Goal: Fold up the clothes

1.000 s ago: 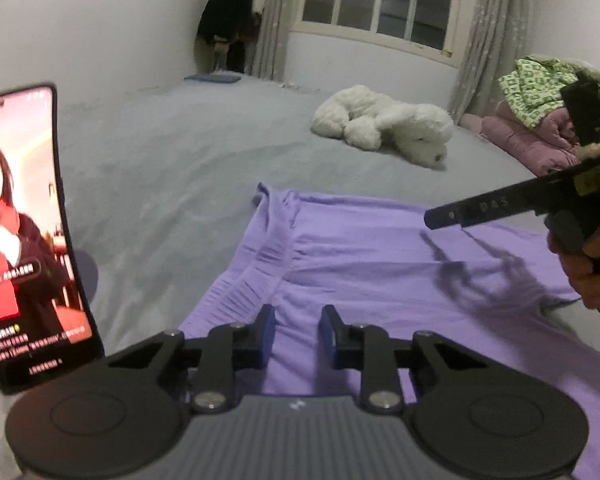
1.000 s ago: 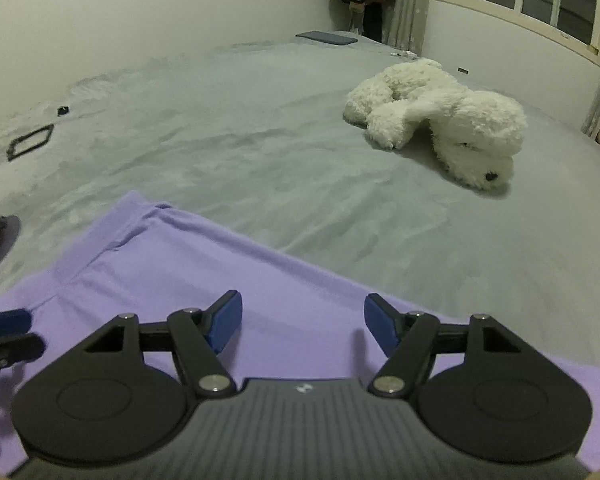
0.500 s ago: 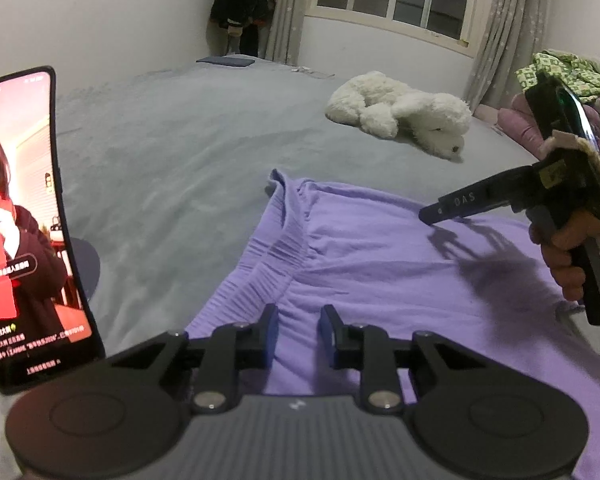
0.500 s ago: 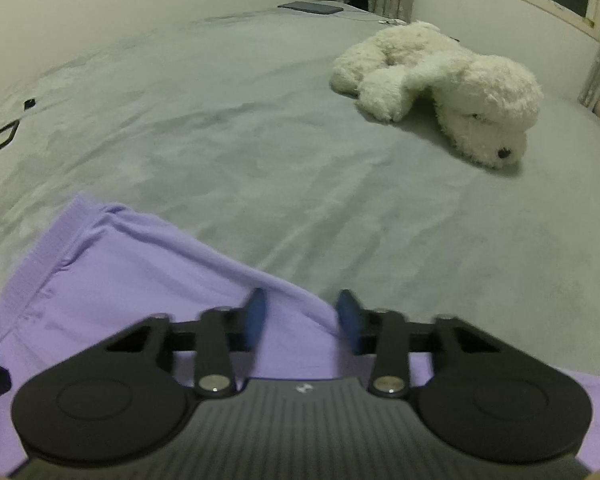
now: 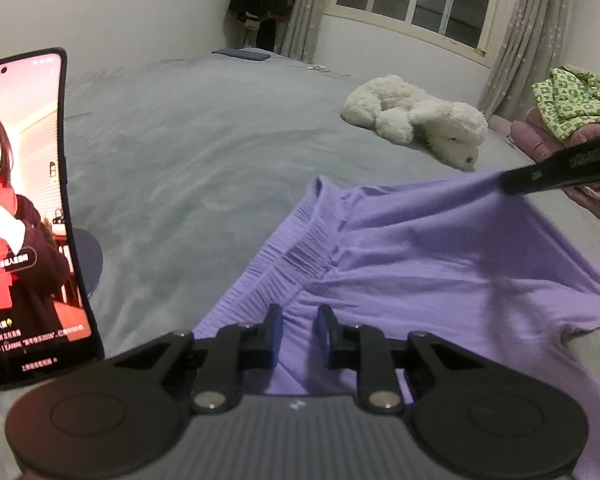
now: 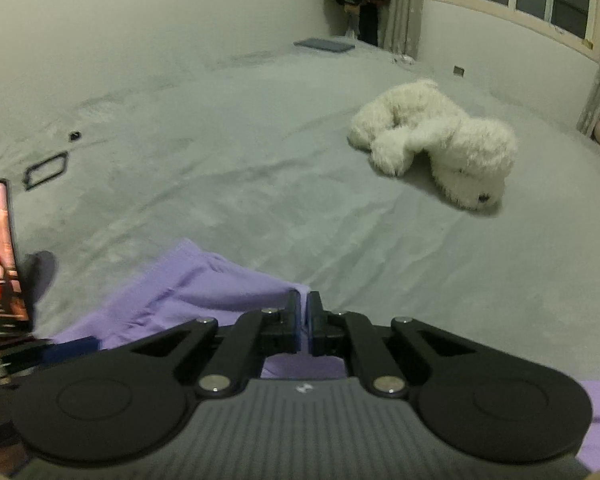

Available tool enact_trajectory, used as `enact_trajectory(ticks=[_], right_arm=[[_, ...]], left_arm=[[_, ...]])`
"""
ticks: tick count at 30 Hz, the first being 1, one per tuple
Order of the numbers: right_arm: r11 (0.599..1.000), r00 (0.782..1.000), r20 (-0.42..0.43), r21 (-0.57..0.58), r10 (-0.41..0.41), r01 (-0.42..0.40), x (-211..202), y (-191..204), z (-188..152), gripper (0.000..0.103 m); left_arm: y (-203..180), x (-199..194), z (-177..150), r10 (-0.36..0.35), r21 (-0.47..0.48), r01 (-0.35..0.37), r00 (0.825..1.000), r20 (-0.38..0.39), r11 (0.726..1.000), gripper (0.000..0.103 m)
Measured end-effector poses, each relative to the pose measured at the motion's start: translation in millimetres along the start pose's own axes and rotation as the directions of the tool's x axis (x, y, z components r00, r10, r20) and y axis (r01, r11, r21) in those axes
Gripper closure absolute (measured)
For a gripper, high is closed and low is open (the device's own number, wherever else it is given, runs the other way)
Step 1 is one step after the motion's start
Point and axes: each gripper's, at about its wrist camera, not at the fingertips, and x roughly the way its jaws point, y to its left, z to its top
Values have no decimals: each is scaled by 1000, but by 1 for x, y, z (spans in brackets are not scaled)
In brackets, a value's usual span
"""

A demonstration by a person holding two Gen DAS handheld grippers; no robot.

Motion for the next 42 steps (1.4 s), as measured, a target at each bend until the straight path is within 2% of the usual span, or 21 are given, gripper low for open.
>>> enact_trajectory(ticks=[10, 16, 21, 29, 32, 35, 38, 39, 40, 42], right_arm=[[994, 994, 39, -35, 103, -101, -72, 35, -8, 98], [984, 985, 27, -68, 167, -165, -93, 66, -32, 98], [974, 976, -37, -64, 215, -217, -82, 86, -66, 98], [967, 950, -184, 88, 252, -240, -22, 85, -115, 98], [957, 944, -179, 145, 276, -252, -14, 79, -116, 98], [950, 937, -177, 139, 301, -279, -16, 77, -109, 91], [925, 924, -134, 188, 358, -331, -23, 67, -102, 87], [919, 924, -111, 198, 366, -341, -23, 62, -100, 79], [916, 925, -91, 206, 369, -345, -22, 58, -97, 65], [918, 934, -68, 221, 352, -330, -16, 50, -90, 62]], left_arm=[[-1, 3, 1, 15, -19, -15, 1000, 6, 1000, 82], [4, 3, 1, -7, -37, 8, 1000, 10, 999, 83], [9, 0, -1, -26, -33, 27, 1000, 14, 999, 83], [17, -8, -5, -69, -21, 69, 997, 23, 997, 83], [19, -11, -6, -87, -23, 87, 996, 24, 996, 83], [21, -16, -6, -106, -22, 106, 994, 22, 994, 79], [23, -21, -6, -131, -23, 131, 991, 19, 991, 75], [24, -23, -6, -136, -22, 136, 991, 20, 990, 75], [25, -26, -6, -140, -22, 141, 990, 21, 990, 75], [29, -30, -7, -146, -24, 146, 989, 23, 989, 75]])
